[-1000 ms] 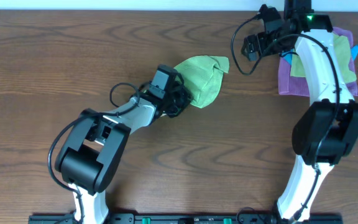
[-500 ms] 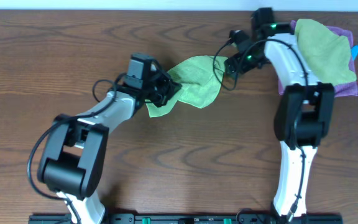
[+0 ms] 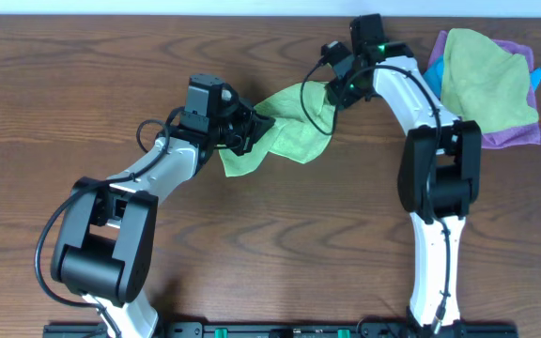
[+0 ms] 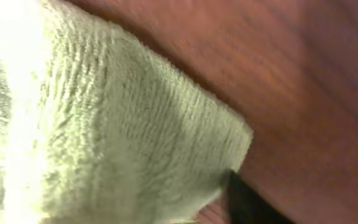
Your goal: Fold the cloth
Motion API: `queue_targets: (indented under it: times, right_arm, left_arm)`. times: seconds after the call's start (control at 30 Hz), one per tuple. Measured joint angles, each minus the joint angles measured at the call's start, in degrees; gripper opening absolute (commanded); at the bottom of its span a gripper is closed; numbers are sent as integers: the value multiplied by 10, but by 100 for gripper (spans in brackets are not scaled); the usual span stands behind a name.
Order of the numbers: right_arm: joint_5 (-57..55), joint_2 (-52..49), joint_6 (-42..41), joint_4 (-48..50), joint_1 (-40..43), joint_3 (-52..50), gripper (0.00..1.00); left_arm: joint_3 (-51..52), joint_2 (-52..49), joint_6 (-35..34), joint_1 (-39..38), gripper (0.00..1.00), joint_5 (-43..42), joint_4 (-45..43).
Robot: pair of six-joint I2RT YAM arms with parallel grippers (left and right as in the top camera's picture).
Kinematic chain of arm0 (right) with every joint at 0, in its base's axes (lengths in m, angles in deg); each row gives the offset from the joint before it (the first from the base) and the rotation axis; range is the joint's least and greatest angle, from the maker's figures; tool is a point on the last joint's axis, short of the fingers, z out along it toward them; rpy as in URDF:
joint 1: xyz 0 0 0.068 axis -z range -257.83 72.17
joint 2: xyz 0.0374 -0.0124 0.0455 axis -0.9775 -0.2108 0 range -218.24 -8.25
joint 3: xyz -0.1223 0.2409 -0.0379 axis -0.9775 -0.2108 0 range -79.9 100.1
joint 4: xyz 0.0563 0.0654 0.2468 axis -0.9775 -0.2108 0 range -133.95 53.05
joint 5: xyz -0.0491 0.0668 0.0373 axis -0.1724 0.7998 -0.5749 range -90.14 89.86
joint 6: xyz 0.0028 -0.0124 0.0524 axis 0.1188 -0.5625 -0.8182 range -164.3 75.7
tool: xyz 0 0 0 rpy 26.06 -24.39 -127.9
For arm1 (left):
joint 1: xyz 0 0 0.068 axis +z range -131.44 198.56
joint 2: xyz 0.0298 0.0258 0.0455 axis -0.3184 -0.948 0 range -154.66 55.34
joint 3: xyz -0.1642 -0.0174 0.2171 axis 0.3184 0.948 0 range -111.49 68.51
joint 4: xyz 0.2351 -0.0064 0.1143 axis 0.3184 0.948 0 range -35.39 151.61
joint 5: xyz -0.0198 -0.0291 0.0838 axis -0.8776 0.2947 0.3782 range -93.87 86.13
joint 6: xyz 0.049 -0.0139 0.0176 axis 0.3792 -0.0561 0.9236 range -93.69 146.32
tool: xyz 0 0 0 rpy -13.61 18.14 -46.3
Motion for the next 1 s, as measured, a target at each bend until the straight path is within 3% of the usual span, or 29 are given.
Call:
queue_targets:
  times: [0.03, 0.07, 0.1, 0.5, 0.67, 1.0]
  right_arm:
    - [-4, -5, -2, 0, 0, 0, 28]
    - [-3, -9, -1, 1, 0, 0, 8]
    - [-11, -10, -2, 4, 1, 0, 1]
    - [-44, -5, -19, -13, 1, 2, 2]
    - [-61, 26, -27, -29, 1, 2, 11]
    - [-64, 158, -31, -66, -18, 2, 1]
  left_arm:
    - [0, 0, -2, 0, 6, 0, 0]
    - [0, 0, -2, 0, 6, 0, 0]
    - [0, 0, -4, 0, 6, 0, -1]
    - [0, 1, -17, 14, 6, -33, -19]
    - [0, 30, -20, 53, 6, -47, -18]
    - [0, 61, -28, 93, 6, -62, -18]
